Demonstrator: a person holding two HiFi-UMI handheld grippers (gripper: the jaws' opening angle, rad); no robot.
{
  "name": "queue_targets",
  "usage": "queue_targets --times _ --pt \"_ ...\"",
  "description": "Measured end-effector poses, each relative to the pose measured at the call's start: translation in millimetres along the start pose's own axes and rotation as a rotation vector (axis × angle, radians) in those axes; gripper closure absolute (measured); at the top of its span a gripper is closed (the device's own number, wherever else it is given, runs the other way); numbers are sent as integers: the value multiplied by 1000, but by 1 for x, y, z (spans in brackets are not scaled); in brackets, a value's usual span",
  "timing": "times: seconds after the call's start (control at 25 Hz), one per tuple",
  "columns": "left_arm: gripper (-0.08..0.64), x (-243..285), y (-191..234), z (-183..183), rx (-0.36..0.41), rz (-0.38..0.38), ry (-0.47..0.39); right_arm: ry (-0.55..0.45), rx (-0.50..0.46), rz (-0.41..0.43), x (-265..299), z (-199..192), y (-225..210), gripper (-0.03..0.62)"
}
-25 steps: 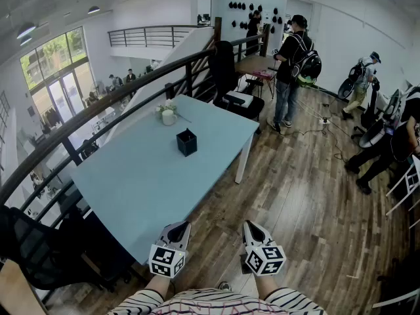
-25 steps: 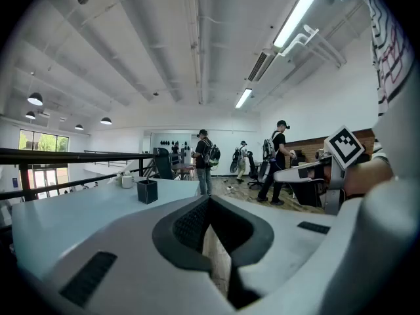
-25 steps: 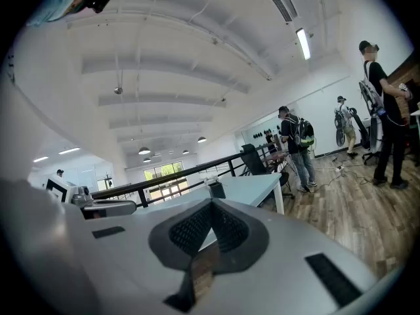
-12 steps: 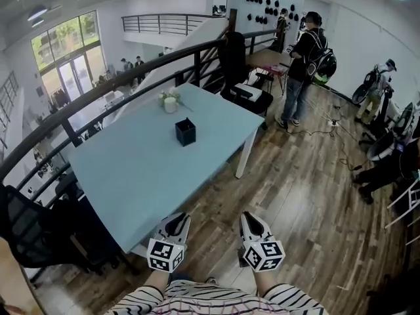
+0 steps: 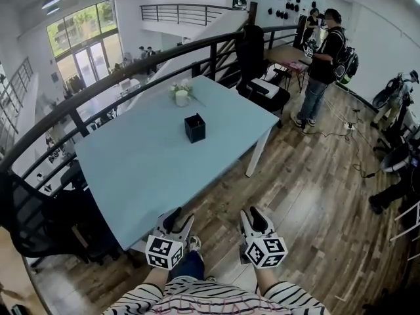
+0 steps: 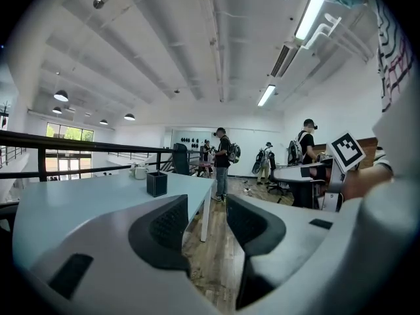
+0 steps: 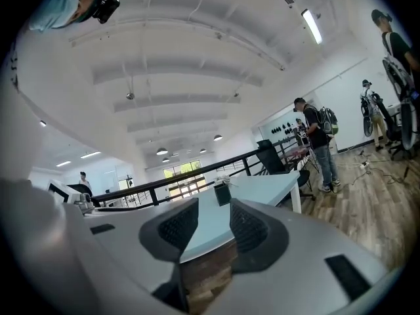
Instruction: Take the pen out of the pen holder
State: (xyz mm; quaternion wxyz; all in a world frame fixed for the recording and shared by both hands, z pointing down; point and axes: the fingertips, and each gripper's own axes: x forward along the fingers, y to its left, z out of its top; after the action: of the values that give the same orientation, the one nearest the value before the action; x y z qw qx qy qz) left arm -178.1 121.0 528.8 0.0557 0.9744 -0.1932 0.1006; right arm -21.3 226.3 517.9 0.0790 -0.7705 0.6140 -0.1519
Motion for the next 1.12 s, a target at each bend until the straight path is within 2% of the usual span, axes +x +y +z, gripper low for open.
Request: queue_targets --times 0.32,0.56,0.84,1.12 --pt "400 81 55 9 -19 2 6 33 -4 0 84 7 -32 449" --pt "400 141 110 39 -32 11 -25 41 -27 5 160 35 -45 449" --pt "400 188 171 64 -40 43 -37 48 -34 34 242 55 -46 450" --pt "397 233 204 77 -37 46 -30 48 -18 55 297 63 -58 450"
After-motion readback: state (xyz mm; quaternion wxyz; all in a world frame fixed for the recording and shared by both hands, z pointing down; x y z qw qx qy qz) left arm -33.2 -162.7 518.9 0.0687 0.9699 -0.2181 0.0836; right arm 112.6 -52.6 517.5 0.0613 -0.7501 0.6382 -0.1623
